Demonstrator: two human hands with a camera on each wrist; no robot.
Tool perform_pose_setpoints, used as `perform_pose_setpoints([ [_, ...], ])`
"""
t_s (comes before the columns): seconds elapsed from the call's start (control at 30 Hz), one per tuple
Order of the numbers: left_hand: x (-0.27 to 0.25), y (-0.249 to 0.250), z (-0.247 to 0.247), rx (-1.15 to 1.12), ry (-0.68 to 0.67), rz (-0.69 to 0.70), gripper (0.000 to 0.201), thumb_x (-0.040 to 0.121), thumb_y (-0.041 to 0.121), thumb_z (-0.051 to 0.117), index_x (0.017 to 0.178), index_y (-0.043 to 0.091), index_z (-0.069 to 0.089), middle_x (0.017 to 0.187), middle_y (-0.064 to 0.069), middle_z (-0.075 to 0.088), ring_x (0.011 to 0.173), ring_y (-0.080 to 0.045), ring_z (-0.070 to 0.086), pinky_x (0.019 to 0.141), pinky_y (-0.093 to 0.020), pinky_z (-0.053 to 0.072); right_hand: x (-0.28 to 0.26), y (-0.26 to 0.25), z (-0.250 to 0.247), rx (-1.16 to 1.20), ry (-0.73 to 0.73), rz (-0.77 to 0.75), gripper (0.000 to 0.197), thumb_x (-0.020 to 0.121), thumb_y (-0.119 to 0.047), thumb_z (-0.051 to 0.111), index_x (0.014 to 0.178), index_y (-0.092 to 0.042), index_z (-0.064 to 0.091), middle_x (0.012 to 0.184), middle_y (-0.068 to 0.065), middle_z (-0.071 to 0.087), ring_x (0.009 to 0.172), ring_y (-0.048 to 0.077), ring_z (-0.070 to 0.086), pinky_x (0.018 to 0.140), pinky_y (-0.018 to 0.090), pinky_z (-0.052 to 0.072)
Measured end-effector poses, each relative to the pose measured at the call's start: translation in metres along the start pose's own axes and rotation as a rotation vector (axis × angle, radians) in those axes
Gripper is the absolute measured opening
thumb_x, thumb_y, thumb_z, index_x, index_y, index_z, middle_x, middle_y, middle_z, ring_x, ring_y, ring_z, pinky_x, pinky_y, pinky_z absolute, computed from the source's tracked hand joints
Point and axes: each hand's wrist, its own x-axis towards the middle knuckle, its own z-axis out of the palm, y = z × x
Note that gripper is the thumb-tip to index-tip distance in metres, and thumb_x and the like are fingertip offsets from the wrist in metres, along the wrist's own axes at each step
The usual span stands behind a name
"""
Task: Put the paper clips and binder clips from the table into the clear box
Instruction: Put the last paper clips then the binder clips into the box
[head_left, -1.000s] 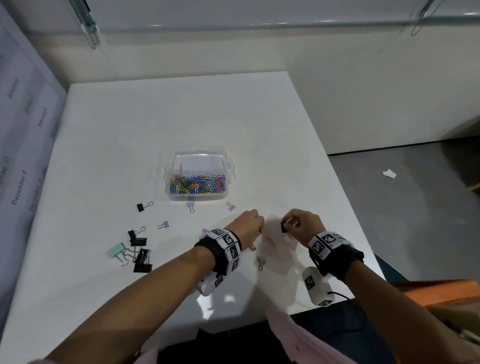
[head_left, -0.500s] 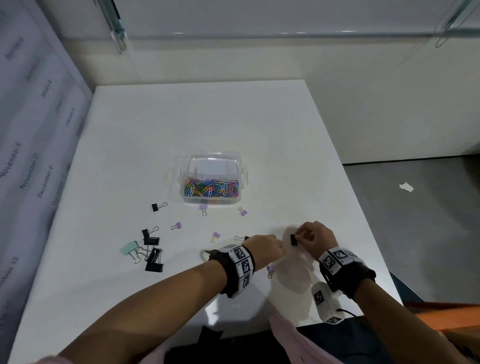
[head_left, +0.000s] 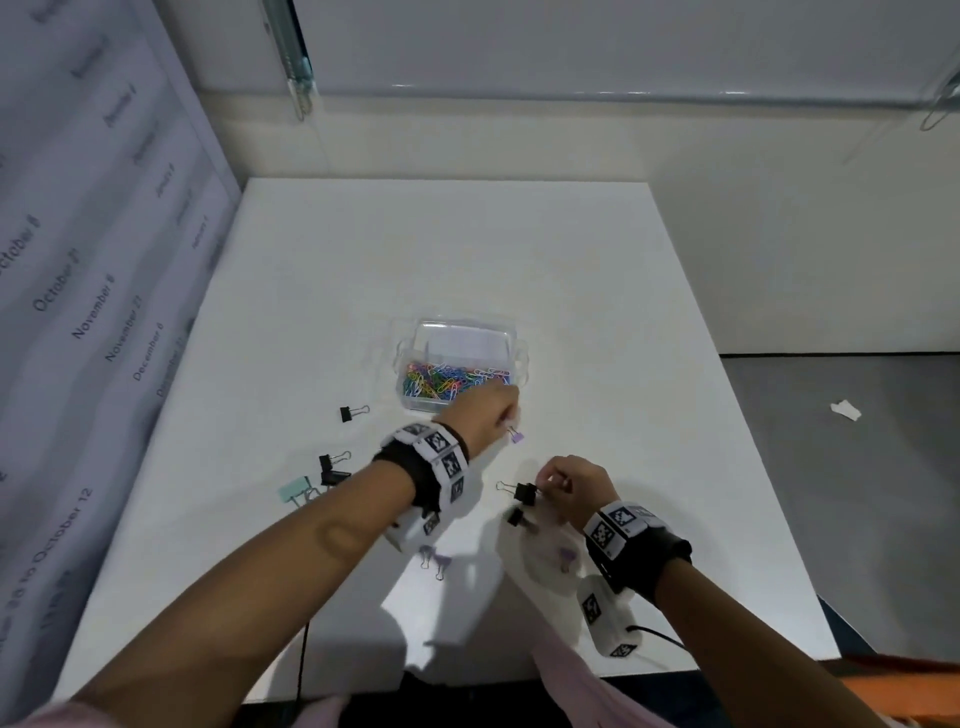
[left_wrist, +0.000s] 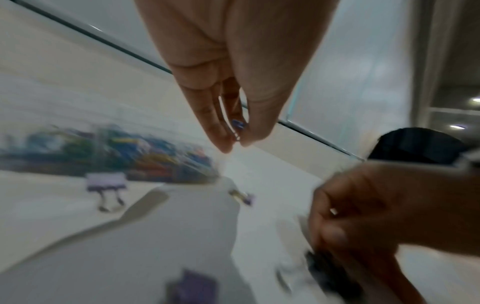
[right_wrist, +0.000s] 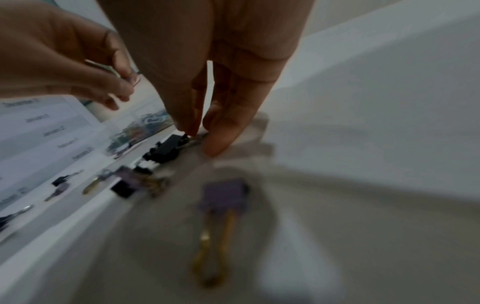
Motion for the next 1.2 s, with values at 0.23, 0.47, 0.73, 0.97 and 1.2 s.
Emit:
perform_pose_setpoints([
  [0.23,0.012,-0.044,-0.034,-0.018,0.166,-0.23,0.026,0.092,0.002,0.045,0.112,0.008,0.058,0.117,-0.016,0.054,0.108,-0.03,0.053,0.086,-0.035,0.046,0.001,-0.013,-0.005,0.051,-0.012,-0.047,0.02,0.084,0.002,0.051,0.085,-0.006,0.069,0.061,-0.022,0.048,0.049,-0.012,0.053,0.051,0.003,0.036],
  [0.47,-0.031,-0.076,-0.041,-0.016,0.211,-0.292,0.038,0.085,0.005,0.051,0.122,0.011,0.047,0.114,-0.017,0.048,0.099,-0.033,0.054,0.082,-0.037,0.046,-0.026,0.001,-0.028,-0.342,-0.518,-0.041,0.084,0.059,-0.034,0.082,0.131,-0.032,0.039,0.1,-0.003,0.039,0.088,0.018,0.05,0.085,0.027,0.044],
  [0.73,-0.116,-0.128,-0.032,-0.002,0.087,-0.599,0.057,0.068,0.031,0.075,0.11,0.014,0.042,0.112,-0.012,0.045,0.104,-0.032,0.049,0.087,-0.038,0.044,-0.021,-0.022,0.009,-0.112,-0.439,-0.055,0.045,0.071,-0.006,0.071,0.112,-0.02,0.06,0.087,-0.005,0.04,0.072,0.018,0.052,0.059,0.019,0.054],
  [0.97,-0.15,-0.139,-0.022,-0.089,0.009,-0.648,0.076,0.063,0.04,0.081,0.123,0.017,0.04,0.122,-0.011,0.036,0.113,-0.029,0.048,0.098,-0.037,0.044,0.006,-0.052,0.043,-0.02,-0.155,-0.149,0.022,0.071,0.0,0.066,0.091,-0.01,0.07,0.072,-0.003,0.048,0.063,0.019,0.053,0.061,0.024,0.048],
  [1.2,-0.136,-0.122,-0.005,-0.313,0.068,-0.523,0.064,0.067,0.015,0.081,0.121,0.016,0.048,0.107,-0.004,0.037,0.09,-0.017,0.05,0.085,-0.02,0.045,0.023,-0.076,0.048,-0.059,-0.203,-0.185,0.044,0.069,0.004,0.061,0.112,-0.009,0.063,0.107,0.018,0.053,0.075,0.009,0.049,0.066,0.008,0.032],
])
